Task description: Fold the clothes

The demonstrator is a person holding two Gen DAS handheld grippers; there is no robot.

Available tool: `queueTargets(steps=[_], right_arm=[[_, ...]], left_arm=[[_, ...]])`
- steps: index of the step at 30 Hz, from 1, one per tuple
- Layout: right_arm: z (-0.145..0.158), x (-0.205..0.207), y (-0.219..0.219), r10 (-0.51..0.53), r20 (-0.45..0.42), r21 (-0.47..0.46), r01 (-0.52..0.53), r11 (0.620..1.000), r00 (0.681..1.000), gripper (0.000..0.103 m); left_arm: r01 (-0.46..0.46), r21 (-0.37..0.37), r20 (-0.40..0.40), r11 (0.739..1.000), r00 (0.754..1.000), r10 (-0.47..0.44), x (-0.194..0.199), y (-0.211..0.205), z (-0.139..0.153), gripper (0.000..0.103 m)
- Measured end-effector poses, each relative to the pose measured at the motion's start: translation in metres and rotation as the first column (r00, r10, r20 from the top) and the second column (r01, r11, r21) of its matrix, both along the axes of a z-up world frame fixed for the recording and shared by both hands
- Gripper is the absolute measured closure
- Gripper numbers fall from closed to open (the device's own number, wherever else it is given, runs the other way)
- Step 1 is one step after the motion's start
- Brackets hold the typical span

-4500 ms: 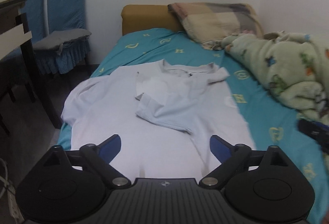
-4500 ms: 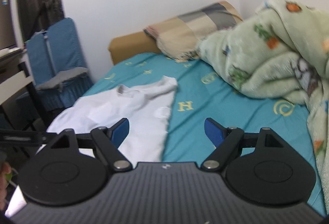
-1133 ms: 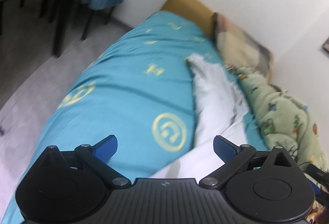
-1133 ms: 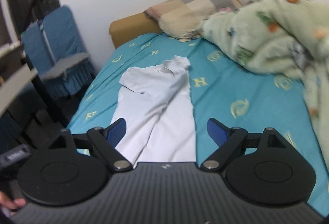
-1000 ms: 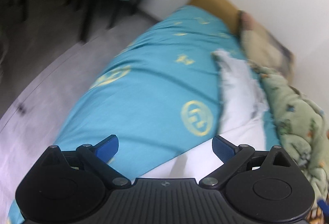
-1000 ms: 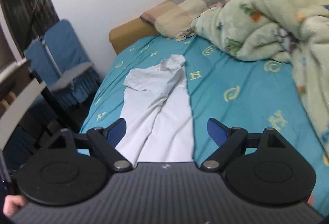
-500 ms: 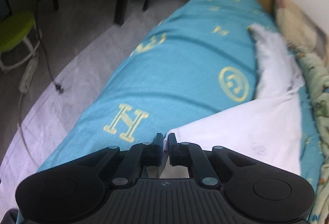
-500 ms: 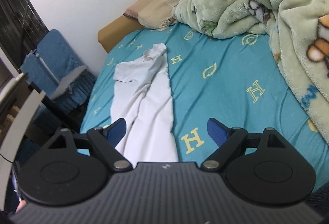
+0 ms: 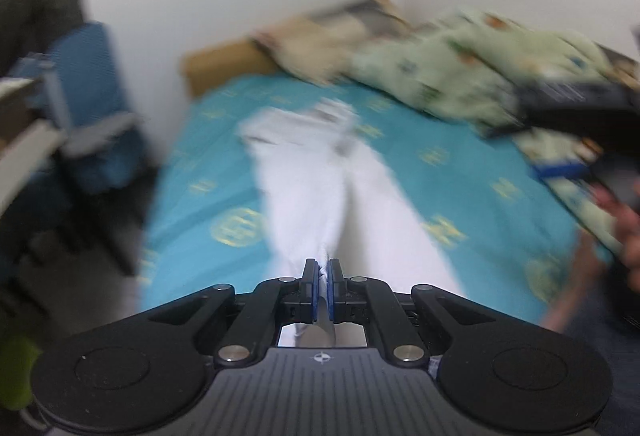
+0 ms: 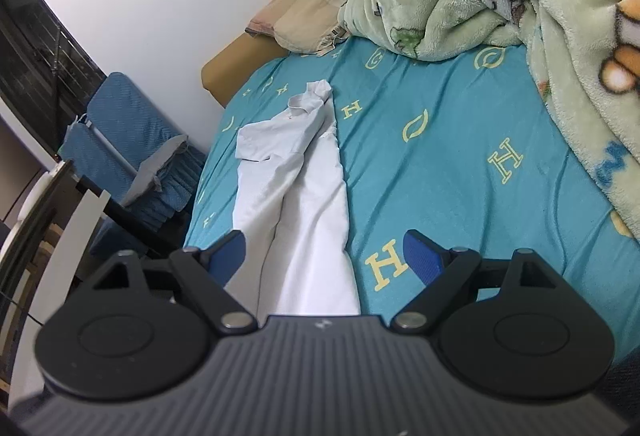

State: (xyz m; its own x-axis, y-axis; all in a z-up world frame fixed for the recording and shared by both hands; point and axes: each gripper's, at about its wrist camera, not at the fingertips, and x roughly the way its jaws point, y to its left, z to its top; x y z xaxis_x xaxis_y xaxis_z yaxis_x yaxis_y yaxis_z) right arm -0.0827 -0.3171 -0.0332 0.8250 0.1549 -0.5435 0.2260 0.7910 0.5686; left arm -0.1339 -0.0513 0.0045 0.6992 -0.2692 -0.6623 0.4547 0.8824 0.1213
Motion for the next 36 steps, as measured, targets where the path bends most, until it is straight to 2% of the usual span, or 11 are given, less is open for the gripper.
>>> queueTargets(steps=[3, 6, 8, 10, 17, 20, 22, 26, 28, 31, 36], right_arm=[[-0.004, 0.000, -0.002, 0.015, -0.023, 0.019, -0.015, 1.000, 1.000, 0.016], [-0.014, 0.004, -0.003, 0.062, -0.075, 0.071, -0.057, 0.996, 0.995, 0.016], [-0.027, 0.008, -0.005, 0.085, -0.122, 0.152, -0.065, 0.986, 0.989, 0.016], [-0.040, 0.012, -0.007, 0.108, -0.165, 0.231, -0.068, 0.971, 0.980, 0.016], [-0.074, 0.027, 0.024, 0.207, -0.326, 0.292, -0.110, 0.950, 0.922, 0.027], [-0.088, 0.034, 0.043, 0.267, -0.397, 0.296, -0.153, 0.943, 0.878, 0.028], [-0.096, 0.036, 0.054, 0.282, -0.438, 0.285, -0.166, 0.944, 0.853, 0.041], [-0.096, 0.033, 0.064, 0.254, -0.456, 0.242, -0.156, 0.958, 0.853, 0.044], [-0.092, 0.029, 0.063, 0.234, -0.439, 0.235, -0.140, 0.962, 0.867, 0.044], [-0.088, 0.023, 0.060, 0.207, -0.439, 0.232, -0.112, 0.966, 0.874, 0.044], [-0.087, 0.016, 0.058, 0.205, -0.433, 0.242, -0.106, 0.965, 0.878, 0.044]], left_arm=[[0.055, -0.066, -0.150, 0.996, 0.987, -0.064, 0.007, -0.012, -0.017, 0.094], [0.045, -0.181, -0.252, 0.982, 0.963, -0.091, 0.019, 0.000, -0.019, 0.077], [-0.027, -0.219, -0.308, 0.975, 0.950, -0.043, 0.034, 0.015, -0.028, 0.053], [-0.110, -0.244, -0.366, 0.964, 0.931, 0.014, 0.050, 0.029, -0.039, 0.047], [-0.399, -0.285, -0.564, 0.872, 0.805, 0.184, 0.107, 0.082, -0.077, 0.043], [-0.515, -0.281, -0.644, 0.810, 0.727, 0.239, 0.132, 0.104, -0.093, 0.051], [-0.559, -0.274, -0.681, 0.782, 0.688, 0.253, 0.142, 0.113, -0.101, 0.056], [-0.479, -0.288, -0.666, 0.829, 0.722, 0.186, 0.126, 0.104, -0.093, 0.090], [-0.431, -0.295, -0.664, 0.853, 0.734, 0.141, 0.112, 0.099, -0.088, 0.098], [-0.369, -0.300, -0.677, 0.880, 0.732, 0.076, 0.087, 0.093, -0.081, 0.099], [-0.425, -0.349, -0.676, 0.835, 0.731, 0.089, 0.093, 0.108, -0.077, 0.090]])
